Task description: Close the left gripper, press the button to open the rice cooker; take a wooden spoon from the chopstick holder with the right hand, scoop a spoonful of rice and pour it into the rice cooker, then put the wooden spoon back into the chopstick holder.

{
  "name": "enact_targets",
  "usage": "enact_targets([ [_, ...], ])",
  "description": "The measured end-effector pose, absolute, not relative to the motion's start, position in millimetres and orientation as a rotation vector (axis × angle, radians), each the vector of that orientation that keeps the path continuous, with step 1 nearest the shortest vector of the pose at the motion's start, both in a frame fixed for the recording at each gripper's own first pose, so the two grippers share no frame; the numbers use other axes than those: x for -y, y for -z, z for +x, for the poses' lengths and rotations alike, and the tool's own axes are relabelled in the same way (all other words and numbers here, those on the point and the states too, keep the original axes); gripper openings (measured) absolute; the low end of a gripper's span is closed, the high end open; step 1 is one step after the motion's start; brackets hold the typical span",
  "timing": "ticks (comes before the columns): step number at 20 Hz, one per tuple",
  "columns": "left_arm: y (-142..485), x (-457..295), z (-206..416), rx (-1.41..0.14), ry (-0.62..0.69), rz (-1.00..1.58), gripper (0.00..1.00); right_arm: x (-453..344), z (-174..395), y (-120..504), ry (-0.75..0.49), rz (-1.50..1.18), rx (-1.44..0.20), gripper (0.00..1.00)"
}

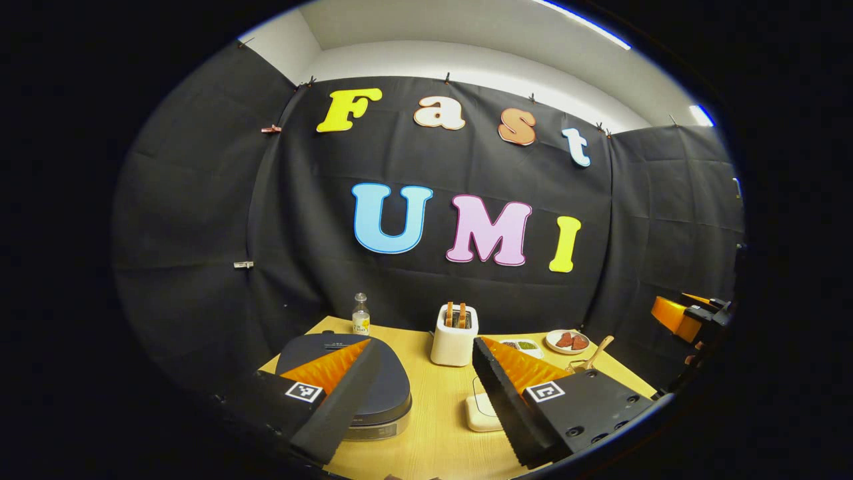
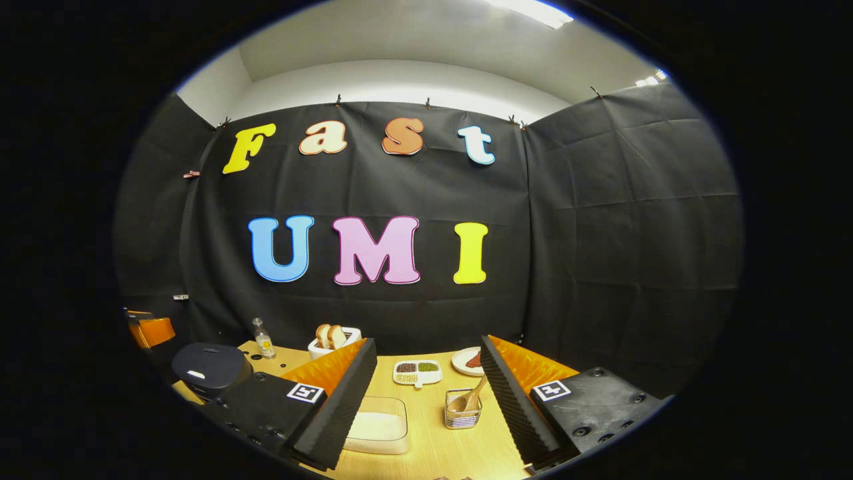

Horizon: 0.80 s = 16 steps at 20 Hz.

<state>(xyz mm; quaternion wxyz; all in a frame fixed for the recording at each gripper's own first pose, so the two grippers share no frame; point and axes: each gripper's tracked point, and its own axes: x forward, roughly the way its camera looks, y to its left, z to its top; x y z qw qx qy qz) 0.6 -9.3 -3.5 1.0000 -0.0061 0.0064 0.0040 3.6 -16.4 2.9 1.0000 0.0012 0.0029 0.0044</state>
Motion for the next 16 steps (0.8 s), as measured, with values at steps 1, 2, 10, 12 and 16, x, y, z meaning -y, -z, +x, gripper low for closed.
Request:
enact_targets([
  [1, 4.0, 8.8, 1.7, -0.018, -0.014, -0.011, 0.95, 18.6, 4.5, -2.0, -0.011, 0.003, -0.009, 0.98],
  [2, 7.9, 8.3, 2.4, -0.027, -0.019, -0.013, 0.95, 20.0, 6.5, -0.8, -0.015, 0.007, -0.014, 0.98],
  [10, 12.9, -4.3, 7.7, -0.095, -0.115, 0.013, 0.95, 28.3, 23.8, 24.1, -0.056, -0.001, -0.093, 0.98],
  [12, 17.8, -9.6, 10.1, -0.121, -0.13, 0.006, 0.95, 23.8, 27.7, 34.0, -0.082, -0.02, -0.118, 0.98],
  [16, 38.5, -24.2, 15.5, -0.209, -0.139, -0.024, 0.93, 23.1, 36.5, 39.1, -0.116, -0.034, -0.122, 0.98],
])
